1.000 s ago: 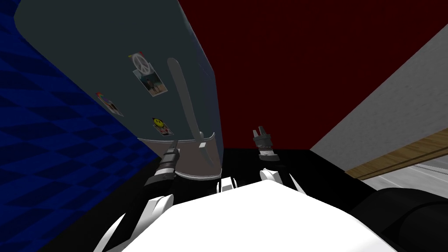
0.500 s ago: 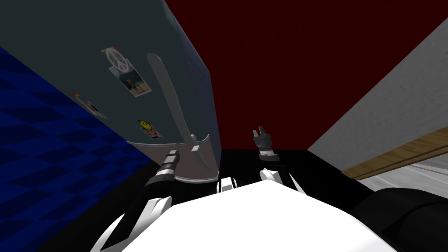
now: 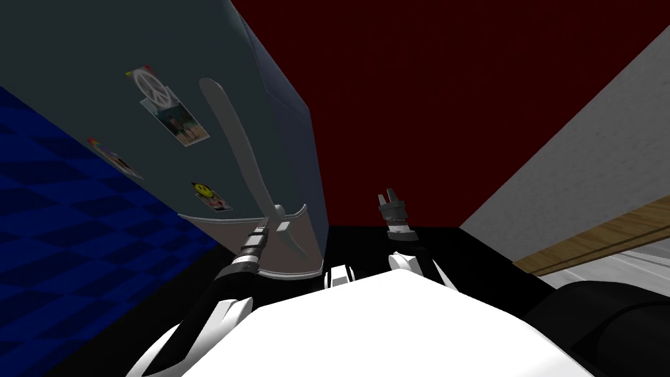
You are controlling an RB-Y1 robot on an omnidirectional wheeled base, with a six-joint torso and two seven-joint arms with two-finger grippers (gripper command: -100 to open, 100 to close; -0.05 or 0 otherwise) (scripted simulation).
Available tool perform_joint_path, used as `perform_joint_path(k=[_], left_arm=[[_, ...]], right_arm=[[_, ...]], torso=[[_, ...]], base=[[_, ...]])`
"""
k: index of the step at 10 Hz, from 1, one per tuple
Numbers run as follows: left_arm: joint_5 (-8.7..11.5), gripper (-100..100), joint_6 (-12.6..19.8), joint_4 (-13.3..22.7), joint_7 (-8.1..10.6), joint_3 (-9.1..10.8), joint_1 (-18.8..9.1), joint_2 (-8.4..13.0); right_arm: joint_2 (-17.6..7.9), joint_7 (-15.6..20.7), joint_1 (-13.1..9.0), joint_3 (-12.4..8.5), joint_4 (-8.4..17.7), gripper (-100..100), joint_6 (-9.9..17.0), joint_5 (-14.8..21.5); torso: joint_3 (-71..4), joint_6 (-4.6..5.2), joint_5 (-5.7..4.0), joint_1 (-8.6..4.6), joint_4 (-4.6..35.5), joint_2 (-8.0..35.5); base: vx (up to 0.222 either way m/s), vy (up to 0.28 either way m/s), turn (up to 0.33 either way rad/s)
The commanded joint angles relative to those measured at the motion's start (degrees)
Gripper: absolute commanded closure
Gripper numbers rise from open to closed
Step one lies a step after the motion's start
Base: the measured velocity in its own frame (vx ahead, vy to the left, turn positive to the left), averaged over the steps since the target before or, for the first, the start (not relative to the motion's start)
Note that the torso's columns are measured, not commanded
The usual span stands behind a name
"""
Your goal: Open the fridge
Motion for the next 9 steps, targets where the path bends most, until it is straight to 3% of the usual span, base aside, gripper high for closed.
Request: perform_joint_path(k=[1, 2, 4, 5, 7, 8, 9], left_arm=[[-0.11, -100, 2.81, -1.63, -0.32, -0.20, 0.34, 0.85], [-0.19, -100, 3.94, -3.28, -0.43, -0.16, 0.51, 1.25], [-0.19, -100, 3.50, -2.59, -0.22, 0.50, 0.93, 0.95], [-0.21, 100, 3.47, -2.58, -0.18, 0.64, 1.01, 0.91], [0.86, 100, 2.73, -3.07, -0.24, -0.90, 1.13, 2.95], [0.86, 100, 2.73, -3.07, -0.24, -0.90, 1.13, 2.95], [1.39, 100, 2.42, -3.24, -0.28, -1.69, 1.21, 3.97]], right_arm=[[0.00, 0.00, 0.00, 0.00, 0.00, 0, 0.00, 0.00], [0.00, 0.00, 0.00, 0.00, 0.00, 0, 0.00, 0.00], [-0.01, 0.00, 0.00, -0.01, 0.00, 0, 0.00, 0.00], [-0.01, 0.00, 0.00, -0.01, 0.00, 0, 0.00, 0.00], [-0.02, 0.00, -0.02, -0.02, 0.00, 0, 0.00, 0.00], [-0.04, 0.00, -0.03, -0.03, 0.01, 0, 0.00, 0.00], [-0.03, 0.00, -0.03, -0.03, 0.01, 0, 0.01, 0.00]], torso=[[-0.09, 0.03, -0.03, -0.07, -0.03, -0.13], [-0.16, 0.13, -0.06, -0.12, -0.04, -0.22], [-0.16, 0.15, -0.11, -0.15, -0.01, -0.19], [-0.07, 0.02, -0.03, 0.04, 0.03, -0.07], [0.22, -0.31, 0.25, 0.88, 0.12, 0.38], [0.53, -0.39, 0.33, 1.18, 0.31, 0.86], [0.55, -0.43, 0.21, 0.70, 0.34, 0.84]], base=[[0.029, -0.077, -0.016], [0.039, -0.080, 0.002], [-0.005, -0.007, 0.053], [-0.012, 0.006, 0.016], [-0.167, 0.209, -0.108], [-0.232, 0.237, -0.059], [-0.249, 0.209, -0.070]])
